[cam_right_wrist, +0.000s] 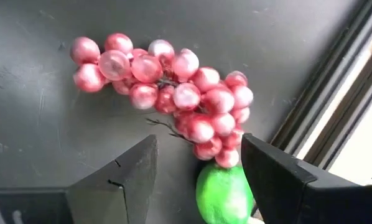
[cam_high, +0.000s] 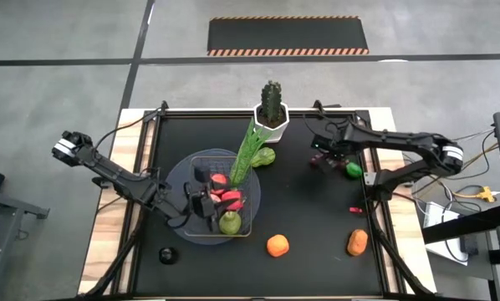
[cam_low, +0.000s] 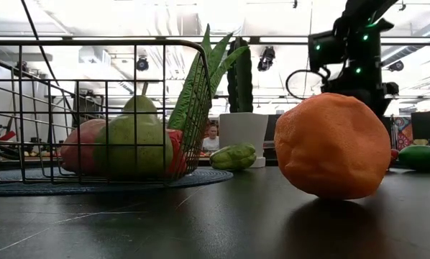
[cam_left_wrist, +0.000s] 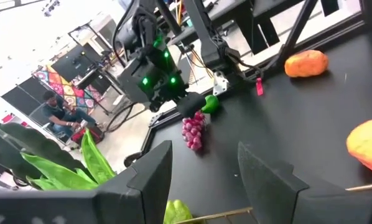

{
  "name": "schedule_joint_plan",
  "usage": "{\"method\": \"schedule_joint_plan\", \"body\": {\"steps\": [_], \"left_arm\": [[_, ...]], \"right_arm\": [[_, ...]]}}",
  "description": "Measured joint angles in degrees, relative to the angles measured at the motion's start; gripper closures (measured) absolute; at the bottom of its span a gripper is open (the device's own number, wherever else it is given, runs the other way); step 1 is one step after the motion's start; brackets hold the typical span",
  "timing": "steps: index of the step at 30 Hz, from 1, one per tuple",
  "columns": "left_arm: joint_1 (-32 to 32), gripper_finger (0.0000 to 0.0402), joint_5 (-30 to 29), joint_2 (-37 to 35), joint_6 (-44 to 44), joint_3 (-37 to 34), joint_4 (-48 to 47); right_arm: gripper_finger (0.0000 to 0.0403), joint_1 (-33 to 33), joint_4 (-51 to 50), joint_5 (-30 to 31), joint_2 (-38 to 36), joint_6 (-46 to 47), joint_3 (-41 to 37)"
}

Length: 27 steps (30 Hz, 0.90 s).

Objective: Build produce basket
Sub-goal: Put the red grapes into the wire basket

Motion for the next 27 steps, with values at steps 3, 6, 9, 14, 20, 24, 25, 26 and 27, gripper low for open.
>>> {"method": "schedule_joint_plan", "body": {"steps": [3, 6, 9, 14, 20, 24, 25, 26, 27], "left_arm": [[0.0, 0.0234, 0.0, -0.2, 0.0, -0.6, 0.0], [0.0, 0.0234, 0.0, -0.5, 0.0, -0.8, 0.0], [0.0, 0.0234, 0.0, -0.9, 0.0, -1.0, 0.1], [-0.1, 0.0234, 0.0, -1.5, 0.0, -1.8, 0.5], [-0.1, 0.0234, 0.0, -1.7, -0.1, -1.8, 0.5], [-0.1, 0.0234, 0.1, -1.7, -0.1, -1.8, 0.5], [-0.1, 0.0234, 0.1, -1.7, -0.1, -1.8, 0.5], [-0.1, 0.0234, 0.1, -1.7, -0.1, -1.8, 0.5], [-0.1, 0.0234, 0.1, -1.7, -0.1, -1.8, 0.5]], "right_arm": [[0.0190, 0.0, 1.2, 0.5, 2.0, -0.1, 0.0], [0.0196, 0.0, 1.2, 2.8, 4.2, -0.2, 0.0], [0.0208, 0.0, 1.2, 3.0, 6.2, -0.3, 0.0], [0.0234, 0.0, 1.4, 3.1, 9.3, -0.8, 0.0], [0.0276, 0.1, 1.8, 4.9, 11.6, -0.8, 0.0], [0.0314, 0.1, 1.9, 4.9, 11.4, -0.8, 0.0], [0.0323, 0.1, 1.9, 4.9, 11.2, -0.8, 0.0], [0.0333, 0.1, 1.9, 4.9, 11.0, -0.8, 0.0], [0.0341, 0.1, 1.9, 4.9, 10.7, -0.9, 0.0]]}}
